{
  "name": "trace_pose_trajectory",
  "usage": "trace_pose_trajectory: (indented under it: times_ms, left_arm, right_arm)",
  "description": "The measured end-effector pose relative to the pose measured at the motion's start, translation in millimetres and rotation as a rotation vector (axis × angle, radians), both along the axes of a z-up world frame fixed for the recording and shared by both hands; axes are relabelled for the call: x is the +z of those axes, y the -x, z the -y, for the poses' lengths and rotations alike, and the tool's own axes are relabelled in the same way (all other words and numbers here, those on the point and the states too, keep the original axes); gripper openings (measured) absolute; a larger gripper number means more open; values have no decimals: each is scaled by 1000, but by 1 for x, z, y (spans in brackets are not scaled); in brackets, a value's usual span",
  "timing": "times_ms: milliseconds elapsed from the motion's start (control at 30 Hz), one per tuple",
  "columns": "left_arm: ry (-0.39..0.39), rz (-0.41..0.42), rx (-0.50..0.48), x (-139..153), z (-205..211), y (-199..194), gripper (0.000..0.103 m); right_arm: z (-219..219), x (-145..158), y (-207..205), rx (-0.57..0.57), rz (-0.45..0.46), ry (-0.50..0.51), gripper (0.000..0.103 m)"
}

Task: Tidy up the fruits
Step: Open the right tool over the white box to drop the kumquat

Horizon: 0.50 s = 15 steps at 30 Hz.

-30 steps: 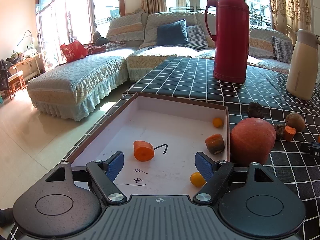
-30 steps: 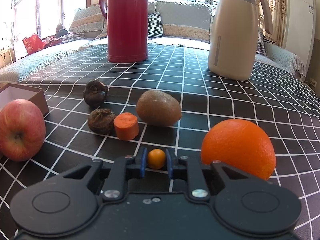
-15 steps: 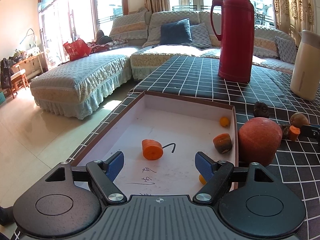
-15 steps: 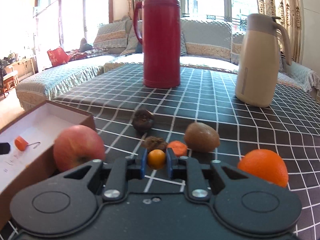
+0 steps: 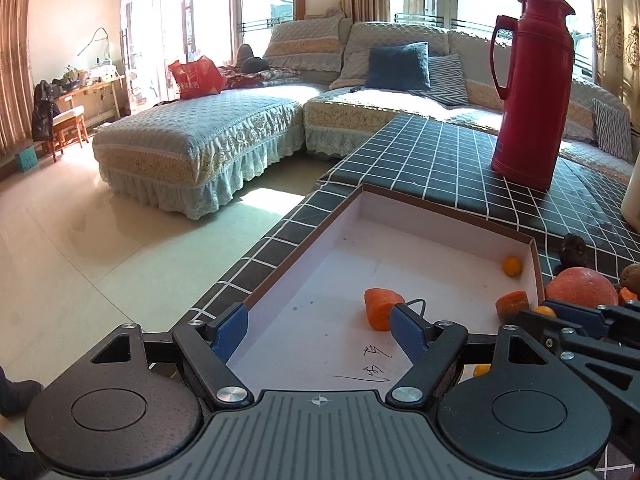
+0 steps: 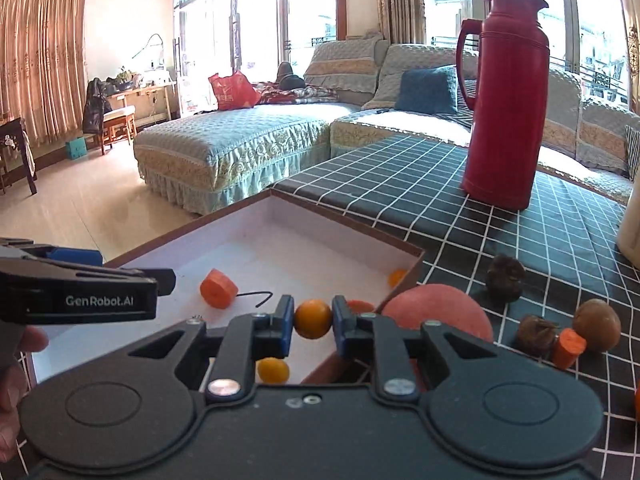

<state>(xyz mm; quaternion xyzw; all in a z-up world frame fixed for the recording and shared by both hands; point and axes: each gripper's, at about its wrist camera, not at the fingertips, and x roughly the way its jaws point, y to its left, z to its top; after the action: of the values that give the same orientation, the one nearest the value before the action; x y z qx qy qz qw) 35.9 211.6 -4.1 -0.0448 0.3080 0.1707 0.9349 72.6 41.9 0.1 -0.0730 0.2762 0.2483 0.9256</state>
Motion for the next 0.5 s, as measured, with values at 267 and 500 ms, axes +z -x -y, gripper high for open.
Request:
trace_pose_trajectory:
  times_ms: [267,500]
  left_arm:
    - [15,7,20,0,-9,-2,78]
    - [15,5,18,-2,-7,-2,78]
  right_arm:
    - [-30,-14,13,75,-51,41,19]
    - [-32,-19,21,83,-55,54,28]
